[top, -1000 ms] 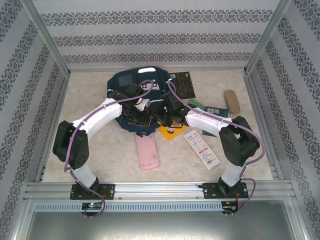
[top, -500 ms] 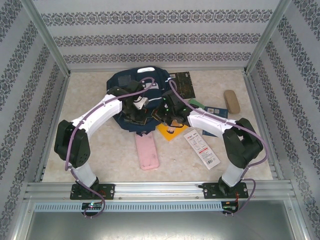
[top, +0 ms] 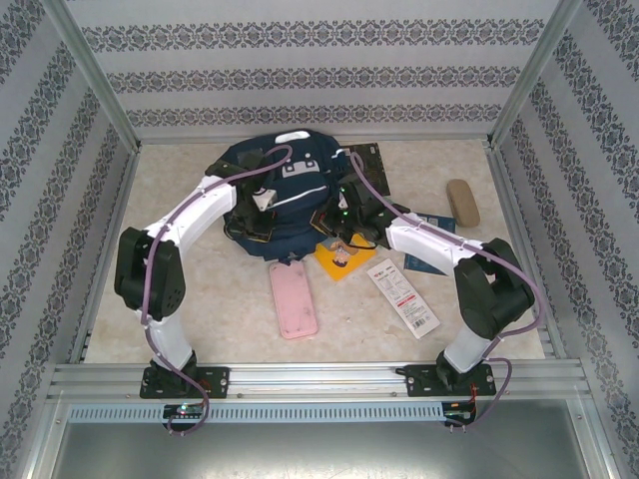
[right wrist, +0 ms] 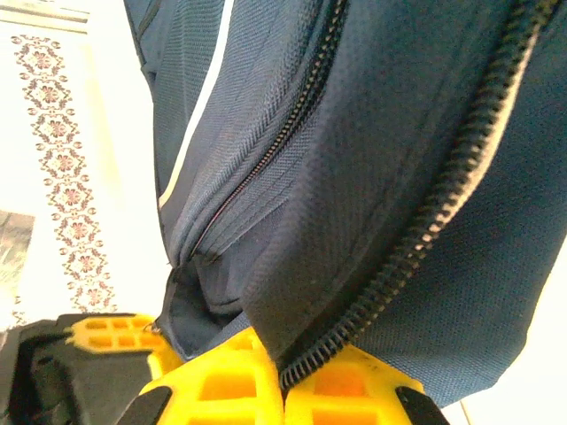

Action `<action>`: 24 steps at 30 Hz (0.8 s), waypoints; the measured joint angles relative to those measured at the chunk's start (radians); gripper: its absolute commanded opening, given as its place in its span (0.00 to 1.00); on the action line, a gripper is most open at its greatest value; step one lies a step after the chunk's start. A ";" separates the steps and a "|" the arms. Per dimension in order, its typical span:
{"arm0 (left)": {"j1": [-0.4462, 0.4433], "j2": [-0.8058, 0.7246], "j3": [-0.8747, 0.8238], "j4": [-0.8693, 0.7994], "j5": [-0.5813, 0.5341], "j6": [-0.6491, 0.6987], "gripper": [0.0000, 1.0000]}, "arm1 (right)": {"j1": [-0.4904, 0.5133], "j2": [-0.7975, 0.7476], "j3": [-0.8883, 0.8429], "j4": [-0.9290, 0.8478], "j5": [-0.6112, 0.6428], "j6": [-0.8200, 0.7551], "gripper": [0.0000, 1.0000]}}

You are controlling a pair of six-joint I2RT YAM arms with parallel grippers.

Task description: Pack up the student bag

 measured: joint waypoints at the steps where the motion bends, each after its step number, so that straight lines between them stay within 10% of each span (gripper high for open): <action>1: 0.000 0.021 0.015 -0.004 -0.005 0.003 0.00 | -0.004 0.000 0.000 0.000 -0.006 -0.010 0.00; 22: -0.001 -0.074 0.129 0.019 0.265 0.047 0.00 | -0.165 0.086 0.378 -0.324 -0.097 -0.291 0.00; 24: -0.016 -0.081 0.122 0.047 0.292 0.031 0.00 | -0.183 0.112 0.428 -0.363 -0.105 -0.319 0.15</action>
